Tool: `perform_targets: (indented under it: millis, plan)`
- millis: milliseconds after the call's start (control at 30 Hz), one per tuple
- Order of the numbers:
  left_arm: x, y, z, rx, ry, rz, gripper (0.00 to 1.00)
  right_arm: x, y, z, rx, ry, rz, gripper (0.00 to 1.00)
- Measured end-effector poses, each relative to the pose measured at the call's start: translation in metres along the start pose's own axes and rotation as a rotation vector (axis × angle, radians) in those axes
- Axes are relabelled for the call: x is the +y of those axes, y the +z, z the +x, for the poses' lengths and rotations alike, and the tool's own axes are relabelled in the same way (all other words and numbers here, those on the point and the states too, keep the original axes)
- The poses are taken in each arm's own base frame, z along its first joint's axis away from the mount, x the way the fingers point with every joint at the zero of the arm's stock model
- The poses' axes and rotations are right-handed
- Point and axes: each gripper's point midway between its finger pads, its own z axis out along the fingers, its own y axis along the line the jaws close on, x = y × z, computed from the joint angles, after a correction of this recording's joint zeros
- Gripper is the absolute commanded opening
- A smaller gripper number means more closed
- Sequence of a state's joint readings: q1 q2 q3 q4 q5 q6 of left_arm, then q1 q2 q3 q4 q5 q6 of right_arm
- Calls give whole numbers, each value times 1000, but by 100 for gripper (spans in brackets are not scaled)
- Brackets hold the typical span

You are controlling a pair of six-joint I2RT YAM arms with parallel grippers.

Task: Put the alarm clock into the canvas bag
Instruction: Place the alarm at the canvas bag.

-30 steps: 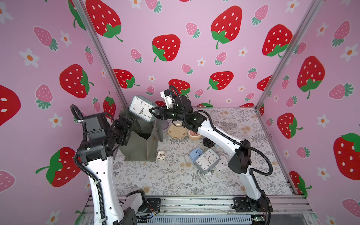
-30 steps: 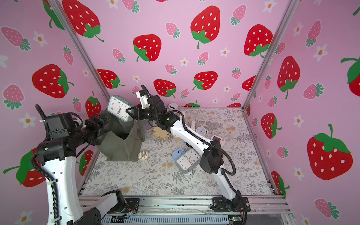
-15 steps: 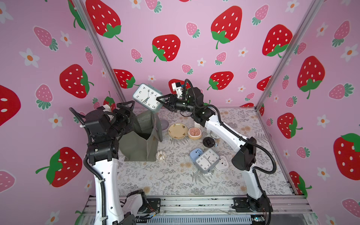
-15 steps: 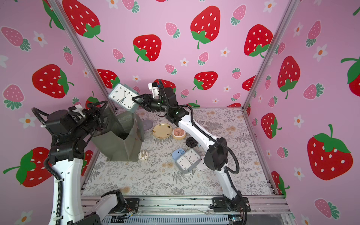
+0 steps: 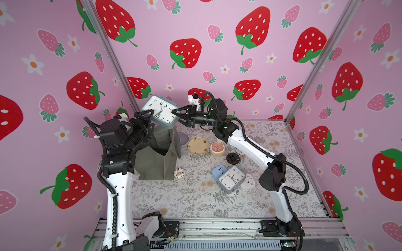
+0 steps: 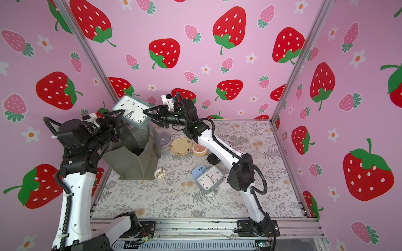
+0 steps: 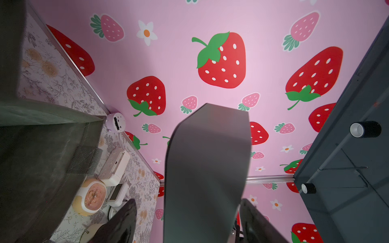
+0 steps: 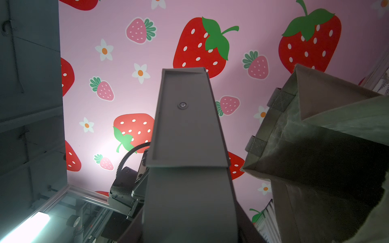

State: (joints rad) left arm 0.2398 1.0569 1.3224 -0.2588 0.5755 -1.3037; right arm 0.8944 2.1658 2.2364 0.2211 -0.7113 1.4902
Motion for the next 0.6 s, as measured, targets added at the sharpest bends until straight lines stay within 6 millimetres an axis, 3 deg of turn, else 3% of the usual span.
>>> perform_targets:
  millis: [100, 400, 467, 533, 567, 600]
  plan:
    - [-4, 3, 3, 10, -2, 17, 65, -6, -1, 4, 14, 37, 7, 10]
    - [-8, 8, 4, 14, 19, 35, 41, 2, -1, 5, 25, 124, -37, 11]
    - [-10, 8, 4, 14, 24, 42, 35, 3, -1, 4, 25, 132, -43, 17]
    - [-10, 8, 4, 13, 28, 45, 31, 3, -1, 4, 24, 136, -45, 42]
    - [-10, 8, 4, 13, 31, 45, 29, 3, -2, 4, 24, 136, -45, 75]
    - [-10, 8, 4, 13, 34, 45, 29, 2, -2, 5, 24, 131, -45, 100]
